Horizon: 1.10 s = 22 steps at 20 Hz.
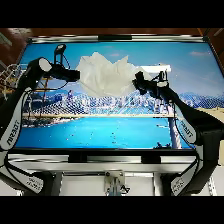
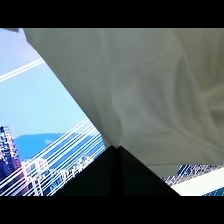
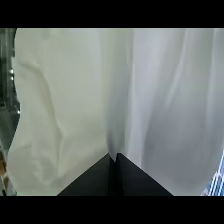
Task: Fold the shirts.
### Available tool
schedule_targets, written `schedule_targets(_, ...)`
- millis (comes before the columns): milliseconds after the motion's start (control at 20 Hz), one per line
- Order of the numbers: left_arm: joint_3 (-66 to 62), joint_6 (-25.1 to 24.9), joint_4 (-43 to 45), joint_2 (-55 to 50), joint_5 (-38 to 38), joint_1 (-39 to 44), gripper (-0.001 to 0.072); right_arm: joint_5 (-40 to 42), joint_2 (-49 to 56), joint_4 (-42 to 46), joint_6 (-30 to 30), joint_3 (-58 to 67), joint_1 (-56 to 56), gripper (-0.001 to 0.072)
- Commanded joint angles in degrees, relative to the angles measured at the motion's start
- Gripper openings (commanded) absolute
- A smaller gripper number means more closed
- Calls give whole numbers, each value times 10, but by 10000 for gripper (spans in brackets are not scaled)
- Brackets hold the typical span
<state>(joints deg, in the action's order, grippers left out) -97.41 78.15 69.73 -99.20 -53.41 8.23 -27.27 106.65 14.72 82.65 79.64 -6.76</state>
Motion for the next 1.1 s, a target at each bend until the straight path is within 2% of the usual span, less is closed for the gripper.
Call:
schedule_targets(0, -1, -7, 82, 64, -80, -4, 40, -182, -60, 176, 26, 0, 46, 72)
schedule_targets(150, 0, -5, 96, 102, -184, -8, 40, -372, -156, 450, 128, 0, 86, 72)
schedule_targets(300, 14, 35, 80, 106, -269, 0, 40, -564, -233, 645, 134, -9, 96, 72)
schedule_targets(400, 57, 50, 68, 106, -288, 19, 40, -610, -272, 679, 127, -53, 96, 72)
schedule_targets(550, 155, 87, 67, 108, -297, 62, 40, -609, -329, 685, 116, -172, 96, 72)
schedule_targets(700, 236, 96, 51, 108, -293, 109, 40, -603, -374, 692, 128, -253, 96, 73)
schedule_targets(750, 246, 96, 50, 107, -290, 120, 44, -604, -381, 692, 137, -258, 96, 101)
schedule_targets(800, 245, 96, 46, 108, -284, 126, 125, -603, -385, 688, 140, -257, 96, 102)
schedule_targets(850, 236, 96, 43, 110, -275, 125, 379, -599, -389, 681, 139, -252, 96, 283)
schedule_targets(900, 219, 102, 44, 112, -259, 116, 646, -594, -391, 668, 130, -243, 96, 584)
schedule_targets(950, 197, 108, 44, 114, -243, 101, 706, -591, -391, 649, 119, -228, 96, 660)
schedule_targets(1050, 146, 134, 44, 113, -206, 54, 706, -576, -391, 633, 112, -183, 96, 660)
